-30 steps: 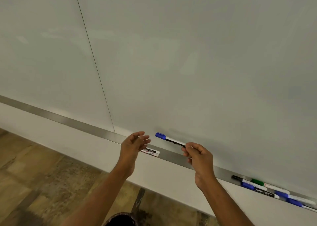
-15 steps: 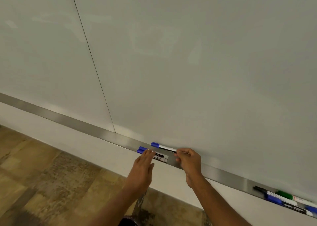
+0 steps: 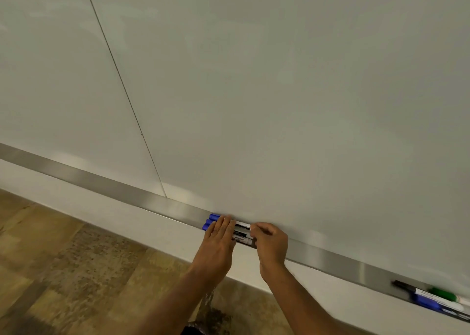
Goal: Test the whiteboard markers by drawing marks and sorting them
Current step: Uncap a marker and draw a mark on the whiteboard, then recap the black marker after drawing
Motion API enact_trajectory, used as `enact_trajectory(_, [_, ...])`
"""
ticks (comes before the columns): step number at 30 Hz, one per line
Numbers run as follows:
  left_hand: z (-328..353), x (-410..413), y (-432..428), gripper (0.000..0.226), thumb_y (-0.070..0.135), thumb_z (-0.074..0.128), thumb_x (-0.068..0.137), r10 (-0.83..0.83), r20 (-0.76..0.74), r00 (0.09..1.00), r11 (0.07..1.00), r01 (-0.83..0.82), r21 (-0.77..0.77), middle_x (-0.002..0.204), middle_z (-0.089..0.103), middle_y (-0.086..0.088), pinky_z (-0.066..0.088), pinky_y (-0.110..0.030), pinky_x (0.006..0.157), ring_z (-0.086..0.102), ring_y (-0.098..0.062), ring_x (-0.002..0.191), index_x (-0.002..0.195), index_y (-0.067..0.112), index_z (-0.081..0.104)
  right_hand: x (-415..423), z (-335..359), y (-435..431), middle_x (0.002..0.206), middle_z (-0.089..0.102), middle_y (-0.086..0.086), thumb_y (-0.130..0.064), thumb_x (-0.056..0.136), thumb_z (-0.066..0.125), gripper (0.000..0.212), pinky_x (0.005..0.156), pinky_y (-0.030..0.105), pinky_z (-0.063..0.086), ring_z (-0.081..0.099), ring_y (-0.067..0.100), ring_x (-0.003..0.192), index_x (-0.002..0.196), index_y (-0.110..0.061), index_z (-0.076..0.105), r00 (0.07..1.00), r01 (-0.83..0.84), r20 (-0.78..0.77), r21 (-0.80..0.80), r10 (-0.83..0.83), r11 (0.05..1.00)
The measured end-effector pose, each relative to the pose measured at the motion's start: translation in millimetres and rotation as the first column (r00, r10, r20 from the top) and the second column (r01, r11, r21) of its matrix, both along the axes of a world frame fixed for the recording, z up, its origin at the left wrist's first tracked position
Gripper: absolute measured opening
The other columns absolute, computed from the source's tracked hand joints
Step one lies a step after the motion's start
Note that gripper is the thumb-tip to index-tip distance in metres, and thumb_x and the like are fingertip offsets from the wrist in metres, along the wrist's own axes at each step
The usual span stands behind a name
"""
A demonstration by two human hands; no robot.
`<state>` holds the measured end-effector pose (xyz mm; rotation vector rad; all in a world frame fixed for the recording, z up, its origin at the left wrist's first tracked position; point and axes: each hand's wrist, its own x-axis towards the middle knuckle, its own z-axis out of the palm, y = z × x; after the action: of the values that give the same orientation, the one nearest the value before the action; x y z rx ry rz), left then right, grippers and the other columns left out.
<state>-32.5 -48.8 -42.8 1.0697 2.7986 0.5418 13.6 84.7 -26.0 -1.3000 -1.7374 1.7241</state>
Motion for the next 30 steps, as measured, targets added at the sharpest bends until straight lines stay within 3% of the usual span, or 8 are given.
enact_trajectory(8, [-8, -3, -2, 0.056, 0.031, 0.021, 0.11, 0.009, 0.002, 1.0, 0.995, -0.008, -0.099, 0.168, -0.005, -0.004, -0.016, -0.03, 0.116, -0.013, -0.018, 0.152, 0.159, 0.015, 0.0, 11, -7, 5, 0.076, 0.074, -0.001, -0.011, 0.09, 0.069, 0.01, 0.069, 0.033, 0.062, 0.071, 0.018, 0.072, 0.085, -0.017, 0.075, 0.998, 0.06, -0.022, 0.13, -0.058, 0.99])
enact_trajectory(12, [-11, -3, 0, 0.057, 0.038, 0.01, 0.108, -0.001, 0.011, 1.0, 0.996, 0.002, -0.094, 0.164, -0.008, -0.002, -0.016, -0.031, 0.114, -0.013, -0.019, 0.15, 0.158, 0.013, 0.002, 46, 2, 24, 0.078, 0.073, -0.004, -0.009, 0.09, 0.07, 0.009, 0.069, 0.02, 0.054, 0.068, 0.009, 0.074, 0.085, -0.014, 0.075, 0.996, 0.063, -0.073, 0.272, -0.044, 0.96])
enact_trajectory(14, [-8, 0, 4, 0.066, 0.043, 0.003, 0.102, -0.01, -0.008, 1.0, 0.999, 0.01, -0.036, 0.165, 0.01, -0.006, -0.005, -0.036, 0.117, 0.0, -0.02, 0.15, 0.157, 0.01, 0.018, 72, 7, 41, 0.081, 0.074, -0.005, -0.009, 0.09, 0.071, 0.006, 0.071, 0.016, 0.054, 0.067, 0.008, 0.077, 0.089, -0.014, 0.075, 0.995, 0.076, -0.094, 0.367, -0.045, 0.927])
enact_trajectory(16, [-1, 8, 12, 0.062, 0.041, 0.015, 0.104, -0.054, -0.049, 0.997, 0.999, 0.054, -0.006, 0.157, 0.037, -0.011, 0.008, -0.037, 0.119, 0.021, -0.022, 0.145, 0.149, 0.007, 0.04, 99, 13, 63, 0.084, 0.073, -0.005, -0.01, 0.091, 0.07, 0.007, 0.071, 0.016, 0.053, 0.067, 0.01, 0.078, 0.092, -0.015, 0.075, 0.992, 0.098, -0.111, 0.453, -0.054, 0.886])
enact_trajectory(18, [9, 23, 25, 0.055, 0.036, 0.023, 0.107, -0.125, -0.055, 0.991, 0.991, 0.127, 0.049, 0.149, 0.05, -0.011, 0.003, -0.029, 0.124, 0.033, -0.023, 0.141, 0.143, 0.006, 0.05, 129, 19, 88, 0.088, 0.072, -0.004, -0.012, 0.092, 0.069, 0.007, 0.072, 0.024, 0.054, 0.066, 0.012, 0.077, 0.096, -0.016, 0.073, 0.992, 0.117, -0.097, 0.534, -0.077, 0.837])
enact_trajectory(20, [17, 40, 39, 0.056, 0.038, 0.02, 0.109, -0.194, -0.064, 0.979, 0.974, 0.2, 0.105, 0.149, 0.05, -0.011, -0.002, -0.021, 0.123, 0.038, -0.024, 0.141, 0.142, 0.006, 0.052, 163, 23, 117, 0.092, 0.071, -0.001, -0.014, 0.093, 0.067, 0.01, 0.072, 0.029, 0.055, 0.065, 0.015, 0.079, 0.102, -0.016, 0.072, 0.992, 0.112, -0.027, 0.628, -0.122, 0.77])
enact_trajectory(23, [22, 65, 62, 0.057, 0.042, 0.022, 0.108, -0.264, -0.09, 0.96, 0.951, 0.275, 0.142, 0.153, 0.046, -0.007, 0.005, -0.023, 0.123, 0.038, -0.022, 0.144, 0.144, 0.008, 0.05, 214, 22, 164, 0.099, 0.07, 0.006, -0.01, 0.092, 0.068, 0.016, 0.079, 0.038, 0.058, 0.066, 0.022, 0.087, 0.108, -0.012, 0.071, 0.974, 0.073, 0.096, 0.731, -0.207, 0.679])
enact_trajectory(30, [29, 118, 121, 0.055, 0.044, 0.029, 0.106, -0.325, -0.068, 0.943, 0.921, 0.332, 0.202, 0.155, 0.043, -0.001, 0.016, -0.025, 0.122, 0.032, -0.016, 0.148, 0.146, 0.013, 0.05, 290, 11, 239, 0.108, 0.073, 0.01, -0.006, 0.089, 0.071, 0.023, 0.091, 0.04, 0.055, 0.066, 0.03, 0.103, 0.112, -0.01, 0.072, 0.878, -0.335, 0.465, 0.766, -0.113, 0.549])
